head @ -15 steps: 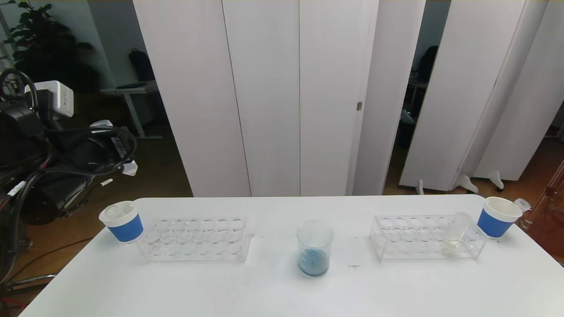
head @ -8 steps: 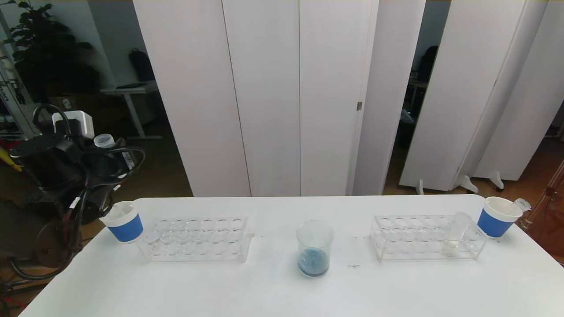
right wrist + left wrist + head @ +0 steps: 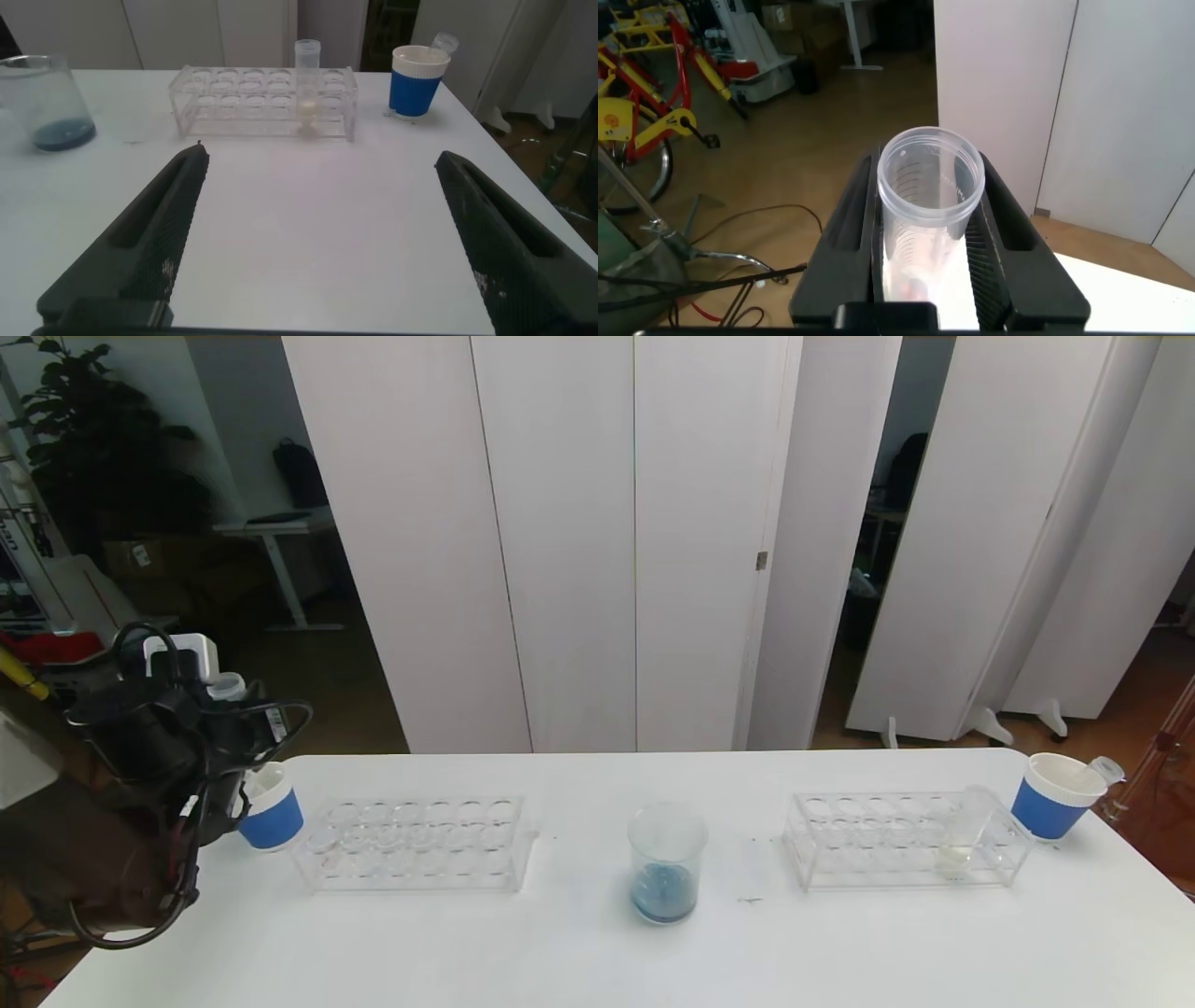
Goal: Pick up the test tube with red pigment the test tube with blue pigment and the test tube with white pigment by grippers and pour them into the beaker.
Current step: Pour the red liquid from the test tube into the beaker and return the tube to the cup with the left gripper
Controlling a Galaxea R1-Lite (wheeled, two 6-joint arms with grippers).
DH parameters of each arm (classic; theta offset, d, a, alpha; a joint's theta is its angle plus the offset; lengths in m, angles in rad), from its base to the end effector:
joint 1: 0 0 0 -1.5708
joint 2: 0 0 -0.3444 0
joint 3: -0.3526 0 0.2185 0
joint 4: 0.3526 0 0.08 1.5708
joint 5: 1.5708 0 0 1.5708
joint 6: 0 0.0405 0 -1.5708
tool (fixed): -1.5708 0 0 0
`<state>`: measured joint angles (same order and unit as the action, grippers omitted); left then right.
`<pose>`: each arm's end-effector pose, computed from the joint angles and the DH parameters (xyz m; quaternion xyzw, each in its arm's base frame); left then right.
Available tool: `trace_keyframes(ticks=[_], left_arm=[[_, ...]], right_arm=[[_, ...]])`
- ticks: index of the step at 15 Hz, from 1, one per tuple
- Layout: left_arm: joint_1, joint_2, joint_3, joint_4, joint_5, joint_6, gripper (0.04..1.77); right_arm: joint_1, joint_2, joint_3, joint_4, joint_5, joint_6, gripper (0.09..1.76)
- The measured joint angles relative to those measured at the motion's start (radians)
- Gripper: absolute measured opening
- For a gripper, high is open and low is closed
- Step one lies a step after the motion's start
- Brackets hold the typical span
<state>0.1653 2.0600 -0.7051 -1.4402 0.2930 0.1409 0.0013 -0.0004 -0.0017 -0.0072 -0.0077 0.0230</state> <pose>0.3905 0.0770 0.1300 0.0658 -0.0265 0.2294 0.9708 -0.0190 -0.0003 0.0769 0.0115 -0.0047 -0.0031 0.9999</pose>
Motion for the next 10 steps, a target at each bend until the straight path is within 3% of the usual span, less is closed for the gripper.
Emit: trace_keyframes(ticks=[10], left_arm=[[0.021,0.106,0.044,-0.060,0.000,-0.003,0.58]], right_arm=[[0.000,0.000,0.000,0.000,0.000,0.000,1.74]])
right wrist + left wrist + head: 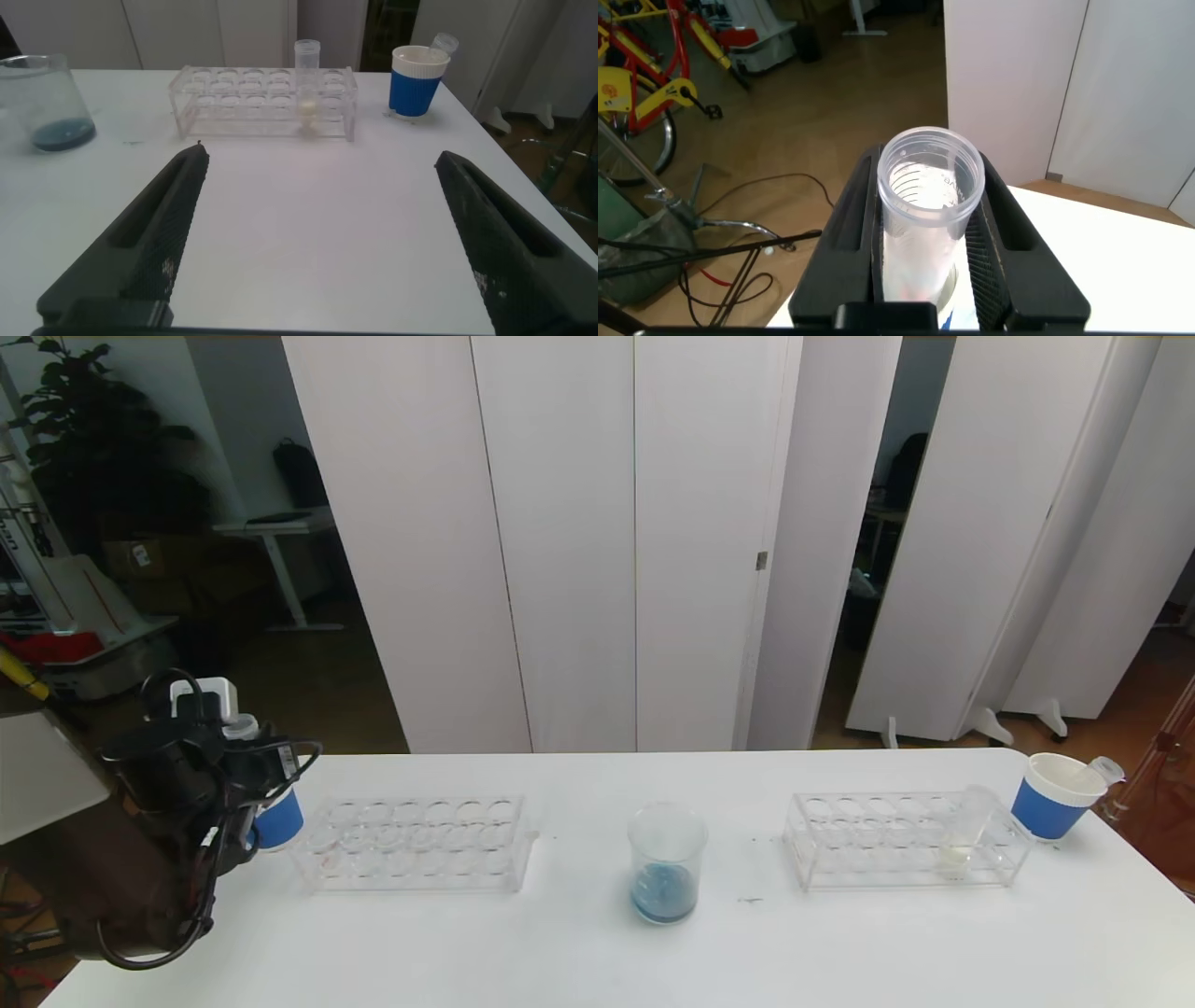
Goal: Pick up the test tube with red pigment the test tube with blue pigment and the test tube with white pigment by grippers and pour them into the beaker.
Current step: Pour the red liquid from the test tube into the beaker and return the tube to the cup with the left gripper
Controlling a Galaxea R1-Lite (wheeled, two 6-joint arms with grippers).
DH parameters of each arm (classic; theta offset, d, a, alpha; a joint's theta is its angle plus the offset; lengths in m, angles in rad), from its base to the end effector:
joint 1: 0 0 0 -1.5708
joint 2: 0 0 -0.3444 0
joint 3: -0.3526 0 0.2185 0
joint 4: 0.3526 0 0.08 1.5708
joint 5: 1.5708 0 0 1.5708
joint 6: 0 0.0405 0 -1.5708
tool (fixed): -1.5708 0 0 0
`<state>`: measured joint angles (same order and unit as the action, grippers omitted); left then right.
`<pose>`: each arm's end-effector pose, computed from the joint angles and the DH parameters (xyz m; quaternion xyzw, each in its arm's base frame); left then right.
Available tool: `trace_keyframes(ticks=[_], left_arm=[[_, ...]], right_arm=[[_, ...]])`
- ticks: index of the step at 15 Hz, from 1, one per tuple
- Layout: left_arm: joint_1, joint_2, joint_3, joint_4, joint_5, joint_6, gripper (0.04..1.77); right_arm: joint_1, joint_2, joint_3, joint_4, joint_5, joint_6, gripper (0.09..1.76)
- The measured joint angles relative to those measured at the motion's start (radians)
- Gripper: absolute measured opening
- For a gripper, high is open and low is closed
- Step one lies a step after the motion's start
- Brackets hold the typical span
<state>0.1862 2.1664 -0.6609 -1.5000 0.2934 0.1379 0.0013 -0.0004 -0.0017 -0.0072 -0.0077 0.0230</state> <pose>0.3916 0.0857 0.0847 0.0671 0.0191 0.2368 0.9691 -0.0190 -0.0003 0.0769 0.0115 -0.0047 -0.0031 0.9999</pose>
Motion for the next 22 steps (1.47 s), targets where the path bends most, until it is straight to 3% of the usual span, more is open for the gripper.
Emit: trace_keyframes(ticks=[10,11,12,13,14,15,22], left_arm=[[0.020,0.024,0.016,-0.026,-0.027,0.002,0.58],[0.023,0.026,0.017,-0.026,-0.028,0.003,0.68],[0.025,0.028,0.018,-0.026,-0.029,0.003,0.91],[0.027,0.028,0.018,-0.027,-0.029,0.003,1.30],[0.028,0.028,0.018,-0.027,-0.030,0.003,1.59],[0.028,0.028,0.018,-0.027,-0.030,0.003,1.74],[0.030,-0.015,0.026,-0.018,-0.054,0.008,1.75]], right_arm=[[0.000,0.000,0.000,0.000,0.000,0.000,1.74],[0.000,0.000,0.000,0.000,0.000,0.000,1.74],[0.000,0.000,0.000,0.000,0.000,0.000,1.74],[0.000,0.000,0.000,0.000,0.000,0.000,1.74],[0.000,0.000,0.000,0.000,0.000,0.000,1.74],[0.000,0.000,0.000,0.000,0.000,0.000,1.74],[0.000,0.000,0.000,0.000,0.000,0.000,1.74]])
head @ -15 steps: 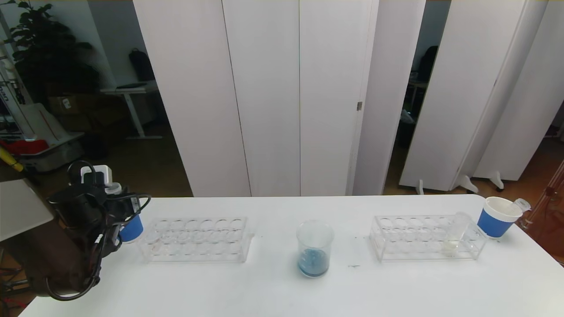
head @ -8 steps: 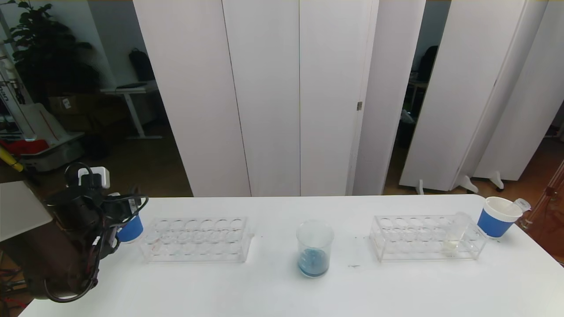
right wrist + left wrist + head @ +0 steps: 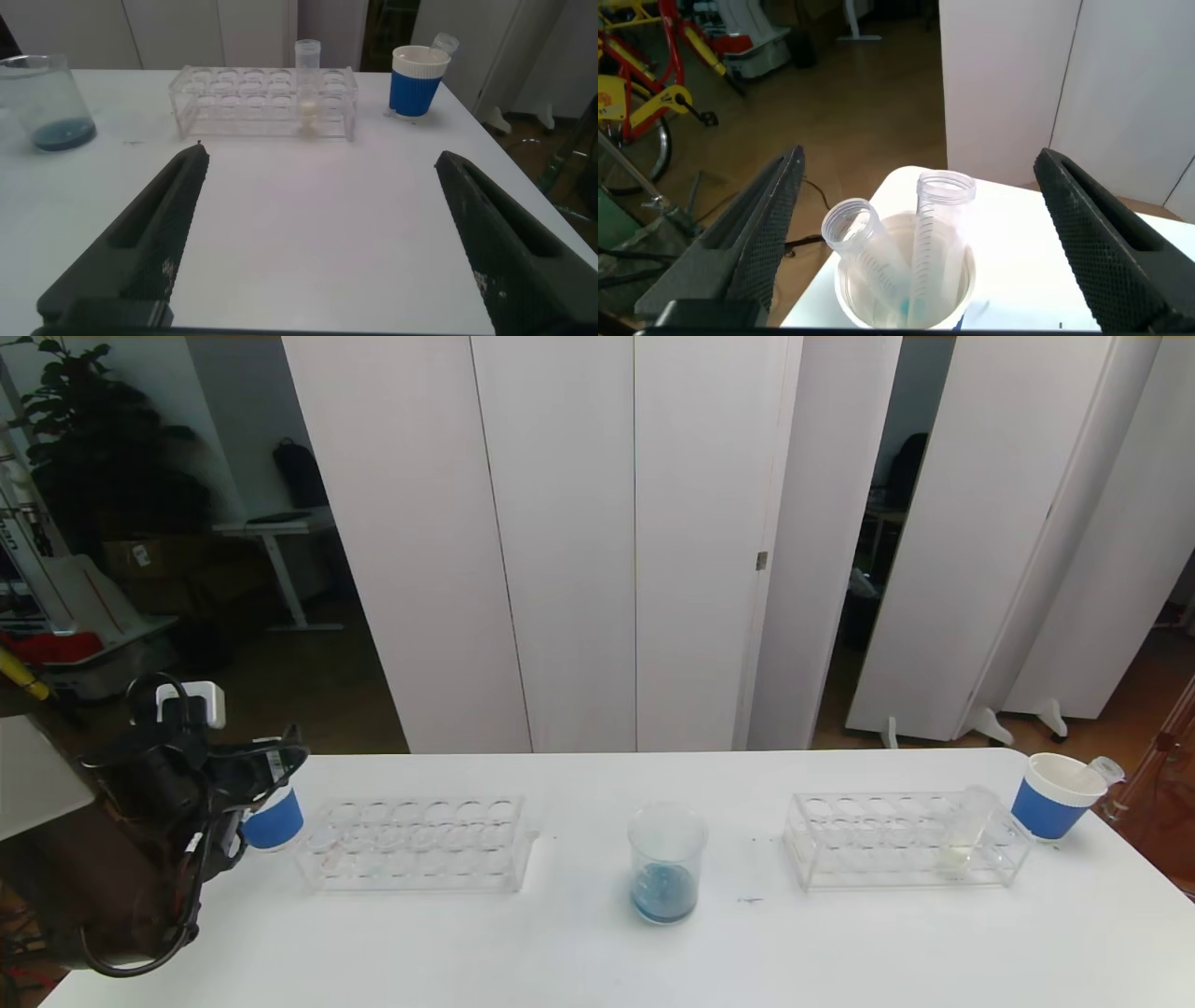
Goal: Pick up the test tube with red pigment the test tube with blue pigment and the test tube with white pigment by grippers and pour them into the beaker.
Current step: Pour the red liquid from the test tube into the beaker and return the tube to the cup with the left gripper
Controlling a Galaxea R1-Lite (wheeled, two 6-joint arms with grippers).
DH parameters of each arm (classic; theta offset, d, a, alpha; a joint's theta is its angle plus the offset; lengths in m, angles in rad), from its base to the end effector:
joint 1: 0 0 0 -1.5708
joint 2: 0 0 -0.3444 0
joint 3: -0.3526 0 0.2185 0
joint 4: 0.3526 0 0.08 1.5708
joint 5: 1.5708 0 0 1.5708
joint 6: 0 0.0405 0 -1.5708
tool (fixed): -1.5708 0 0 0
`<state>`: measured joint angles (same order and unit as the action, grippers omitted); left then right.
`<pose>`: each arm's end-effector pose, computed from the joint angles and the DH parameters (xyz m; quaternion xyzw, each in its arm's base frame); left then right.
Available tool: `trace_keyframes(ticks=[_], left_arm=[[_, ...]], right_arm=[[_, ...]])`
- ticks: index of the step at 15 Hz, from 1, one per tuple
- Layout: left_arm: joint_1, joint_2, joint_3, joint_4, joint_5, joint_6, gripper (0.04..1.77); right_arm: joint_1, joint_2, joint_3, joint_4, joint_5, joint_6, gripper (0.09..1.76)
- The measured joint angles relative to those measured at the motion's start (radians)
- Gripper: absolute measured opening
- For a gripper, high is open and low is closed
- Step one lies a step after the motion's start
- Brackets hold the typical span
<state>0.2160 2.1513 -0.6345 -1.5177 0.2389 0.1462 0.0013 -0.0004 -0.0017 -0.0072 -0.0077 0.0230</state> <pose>0.3834 0.0939 0.0874 0.0711 0.0160 0.2249 0.9716 -0.0190 -0.0003 0.0769 0.0115 -0.0047 -0.0031 0.9999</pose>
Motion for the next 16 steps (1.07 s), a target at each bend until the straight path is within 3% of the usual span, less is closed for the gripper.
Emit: trace_keyframes(ticks=[3,6,11,16], left_arm=[[-0.009,-0.074,0.015,0.036,-0.014,0.006,1.75],[-0.013,-0.193,0.045,0.146,-0.052,0.037,1.75],[-0.034,-0.478,0.123,0.385,-0.136,0.044,1.75],[-0.100,-0.829,0.152,0.716,-0.151,0.046,1.75]], right_arm=[[0.000,0.000,0.000,0.000,0.000,0.000,1.74],[0.000,0.000,0.000,0.000,0.000,0.000,1.74],[0.000,0.000,0.000,0.000,0.000,0.000,1.74],[0.000,0.000,0.000,0.000,0.000,0.000,1.74]])
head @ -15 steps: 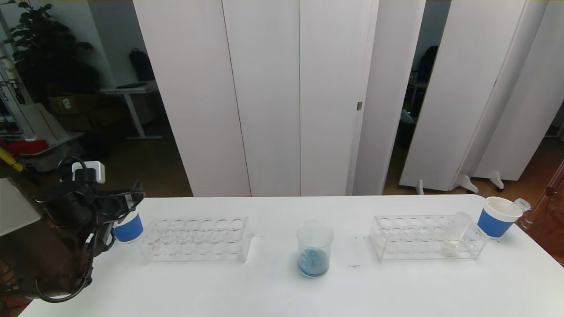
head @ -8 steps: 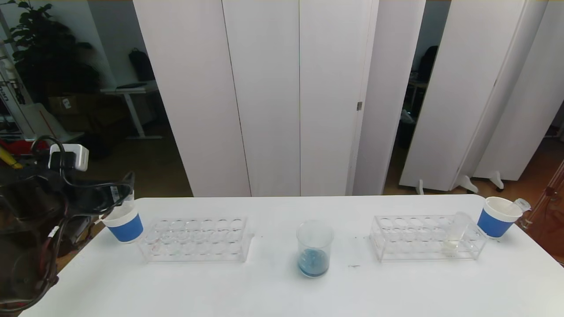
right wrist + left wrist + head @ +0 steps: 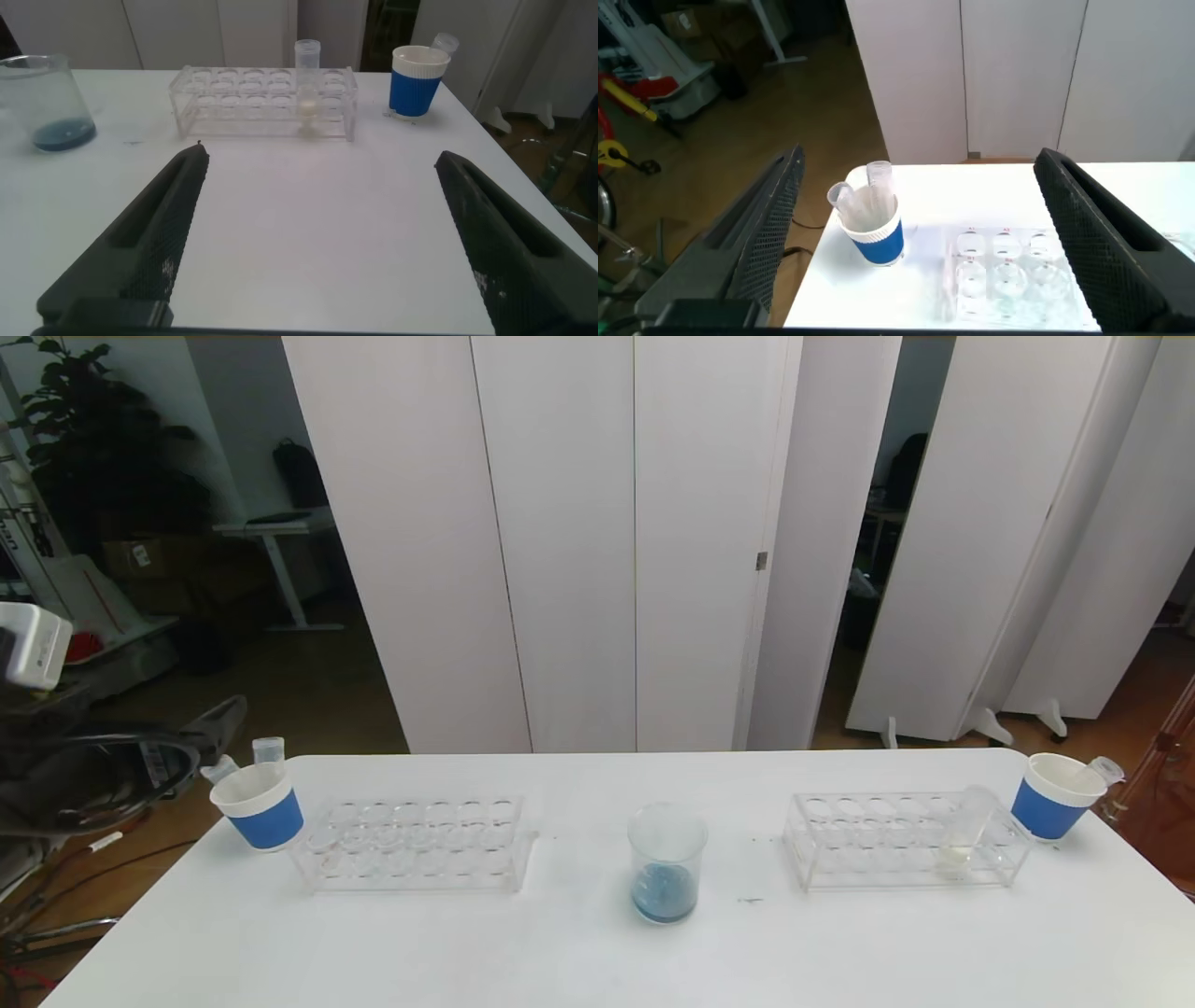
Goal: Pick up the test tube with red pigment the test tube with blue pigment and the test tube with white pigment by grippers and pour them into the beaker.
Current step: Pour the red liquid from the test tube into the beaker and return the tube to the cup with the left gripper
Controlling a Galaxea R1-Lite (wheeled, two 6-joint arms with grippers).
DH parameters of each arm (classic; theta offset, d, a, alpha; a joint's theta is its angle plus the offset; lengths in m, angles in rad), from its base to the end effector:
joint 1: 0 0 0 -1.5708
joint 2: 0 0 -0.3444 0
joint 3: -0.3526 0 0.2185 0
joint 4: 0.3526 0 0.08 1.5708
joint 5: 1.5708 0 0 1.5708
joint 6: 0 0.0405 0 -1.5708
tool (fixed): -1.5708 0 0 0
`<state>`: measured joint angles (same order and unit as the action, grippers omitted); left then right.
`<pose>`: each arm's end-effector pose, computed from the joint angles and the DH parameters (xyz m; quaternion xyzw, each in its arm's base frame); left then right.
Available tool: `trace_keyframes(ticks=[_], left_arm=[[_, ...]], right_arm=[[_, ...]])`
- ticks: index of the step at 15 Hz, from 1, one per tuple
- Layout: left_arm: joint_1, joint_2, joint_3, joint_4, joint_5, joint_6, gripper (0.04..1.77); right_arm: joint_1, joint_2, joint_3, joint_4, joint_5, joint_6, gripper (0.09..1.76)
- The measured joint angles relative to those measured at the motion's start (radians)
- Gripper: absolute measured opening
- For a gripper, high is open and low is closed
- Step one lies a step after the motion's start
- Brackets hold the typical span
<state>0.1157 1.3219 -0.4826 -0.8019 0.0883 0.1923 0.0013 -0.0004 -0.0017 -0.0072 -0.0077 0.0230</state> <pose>0.2266 0.0299 0.2271 0.0952 0.0284 0.0995 0.9901 -0.0190 -0.0003 0.0769 0.0115 -0.0047 -0.0031 0.9999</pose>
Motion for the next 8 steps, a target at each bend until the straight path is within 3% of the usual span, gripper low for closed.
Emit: trace_keyframes(ticks=[3,8], left_arm=[[-0.068,-0.218,-0.025,0.260,0.000,0.003,1.75],[-0.112,-0.552,-0.052,0.547,0.016,0.053,1.75]], right_arm=[[0.000,0.000,0.000,0.000,0.000,0.000,1.74],[0.000,0.000,0.000,0.000,0.000,0.000,1.74]])
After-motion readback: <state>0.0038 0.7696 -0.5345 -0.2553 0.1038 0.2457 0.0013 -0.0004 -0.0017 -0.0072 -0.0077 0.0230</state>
